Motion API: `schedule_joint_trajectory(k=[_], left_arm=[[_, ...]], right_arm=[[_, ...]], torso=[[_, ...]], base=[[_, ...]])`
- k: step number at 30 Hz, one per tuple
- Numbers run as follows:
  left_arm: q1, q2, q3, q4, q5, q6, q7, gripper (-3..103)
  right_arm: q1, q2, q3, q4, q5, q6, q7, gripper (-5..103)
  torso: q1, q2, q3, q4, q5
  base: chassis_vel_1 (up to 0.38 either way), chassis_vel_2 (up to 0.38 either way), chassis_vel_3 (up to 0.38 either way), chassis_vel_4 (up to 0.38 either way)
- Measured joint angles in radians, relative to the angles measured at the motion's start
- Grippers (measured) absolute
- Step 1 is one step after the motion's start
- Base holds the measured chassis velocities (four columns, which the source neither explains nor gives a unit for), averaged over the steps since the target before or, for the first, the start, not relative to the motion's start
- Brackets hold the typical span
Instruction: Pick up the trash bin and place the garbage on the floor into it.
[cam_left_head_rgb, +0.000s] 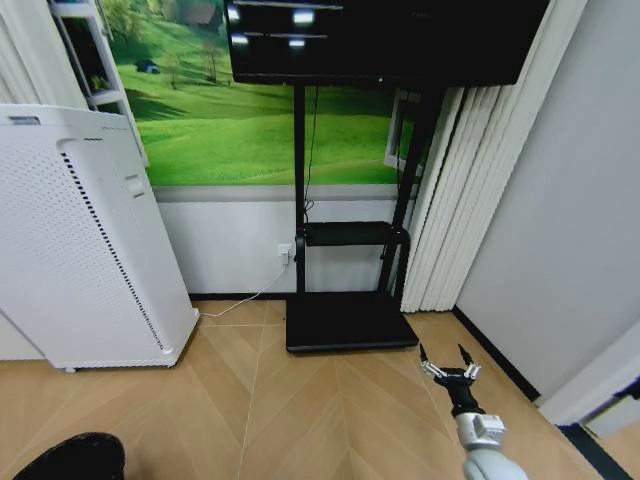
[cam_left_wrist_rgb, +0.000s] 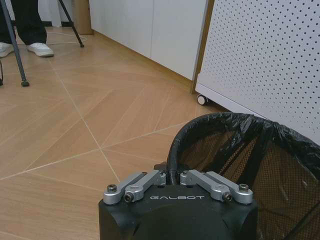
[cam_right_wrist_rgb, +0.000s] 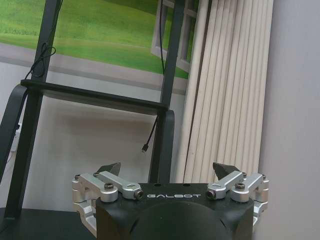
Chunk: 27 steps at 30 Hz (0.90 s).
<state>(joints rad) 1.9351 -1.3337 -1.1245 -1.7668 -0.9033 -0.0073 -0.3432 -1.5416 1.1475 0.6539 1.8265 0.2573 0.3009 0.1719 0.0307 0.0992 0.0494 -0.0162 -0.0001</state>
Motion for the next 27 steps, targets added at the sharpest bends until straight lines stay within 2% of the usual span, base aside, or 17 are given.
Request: schedule_joint_trajectory(k=[21,27], left_arm=[[0.034,-0.046,-0.006,-0.007,0.011,-0.026,-0.017,7],[0.024,-0.049,-0.007,0.012,0.023,-0.038,-0.053,7]], right_arm=[[0.012,-0.013,0.001,-0.013,0.014,0.010,-0.009,100],[0.010,-0.012,0.003,-0.014,0.012,0.010,-0.016,100]], torso=[[0.000,0.000,0.000,0.0000,0.0001],[0.000,0.000,0.000,0.0000,0.0004]], base=[[0.000,0.000,0.000,0.000],[0.000,0.000,0.000,0.000]])
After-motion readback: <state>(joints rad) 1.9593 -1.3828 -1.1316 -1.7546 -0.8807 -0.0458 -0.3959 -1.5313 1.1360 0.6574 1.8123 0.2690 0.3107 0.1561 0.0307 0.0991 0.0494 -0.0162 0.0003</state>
